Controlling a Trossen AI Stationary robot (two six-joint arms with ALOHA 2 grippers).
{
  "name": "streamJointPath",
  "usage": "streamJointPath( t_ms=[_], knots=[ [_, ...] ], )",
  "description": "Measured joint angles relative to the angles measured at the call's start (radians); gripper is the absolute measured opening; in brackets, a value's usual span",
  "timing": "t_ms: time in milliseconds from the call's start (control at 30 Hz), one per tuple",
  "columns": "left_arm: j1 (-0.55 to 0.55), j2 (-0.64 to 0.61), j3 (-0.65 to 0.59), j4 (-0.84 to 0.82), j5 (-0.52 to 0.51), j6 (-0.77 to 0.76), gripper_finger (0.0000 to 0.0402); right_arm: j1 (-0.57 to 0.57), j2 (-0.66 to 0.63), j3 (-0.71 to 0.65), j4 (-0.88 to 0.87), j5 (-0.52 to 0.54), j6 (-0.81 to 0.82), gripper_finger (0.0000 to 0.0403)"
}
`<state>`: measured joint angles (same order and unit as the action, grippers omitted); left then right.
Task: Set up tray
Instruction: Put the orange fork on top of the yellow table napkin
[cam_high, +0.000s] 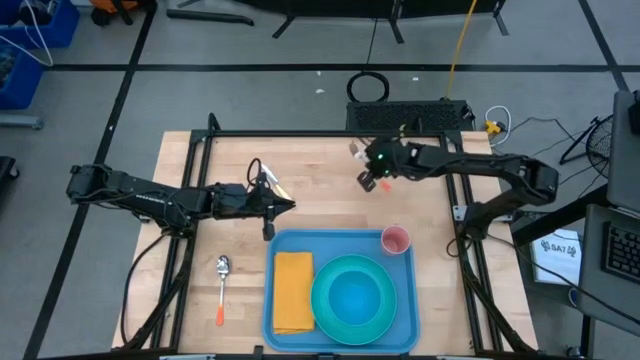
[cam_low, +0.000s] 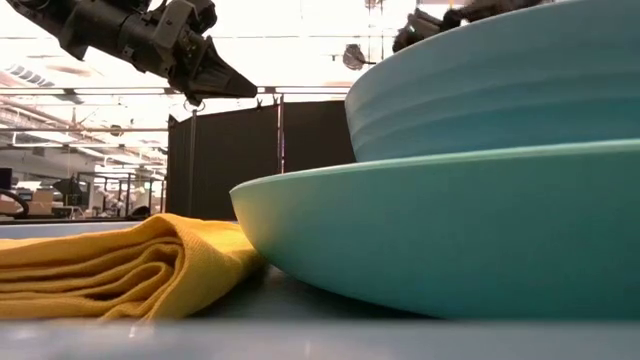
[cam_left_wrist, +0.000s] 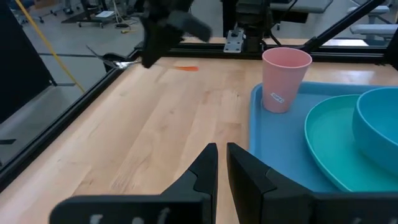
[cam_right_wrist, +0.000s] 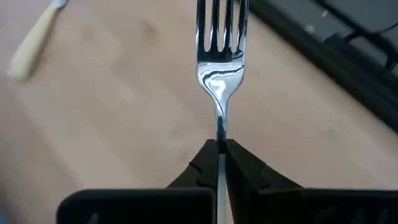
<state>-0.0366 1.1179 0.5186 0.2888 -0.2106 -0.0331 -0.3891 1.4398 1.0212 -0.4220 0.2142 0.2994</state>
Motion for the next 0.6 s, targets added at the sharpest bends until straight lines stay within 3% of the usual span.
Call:
streamJointPath(
  t_ms=[200,333,600],
  knots=[
    [0.004,0.000,0.000,0.003,-0.037,0.002,0.0037,0.158,0.126,0.234,-0.323,0.176,0.121,0.0001],
    [0.004,0.000,0.000,0.005,-0.099,0.003,0.0037,0.234,0.208,0.350,-0.324,0.229,0.137,0.0001],
    [0.038,0.000,0.000,0.059,-0.210,0.013,0.0037,0.304,0.367,0.502,-0.287,0.231,0.125,0.0000]
  ],
)
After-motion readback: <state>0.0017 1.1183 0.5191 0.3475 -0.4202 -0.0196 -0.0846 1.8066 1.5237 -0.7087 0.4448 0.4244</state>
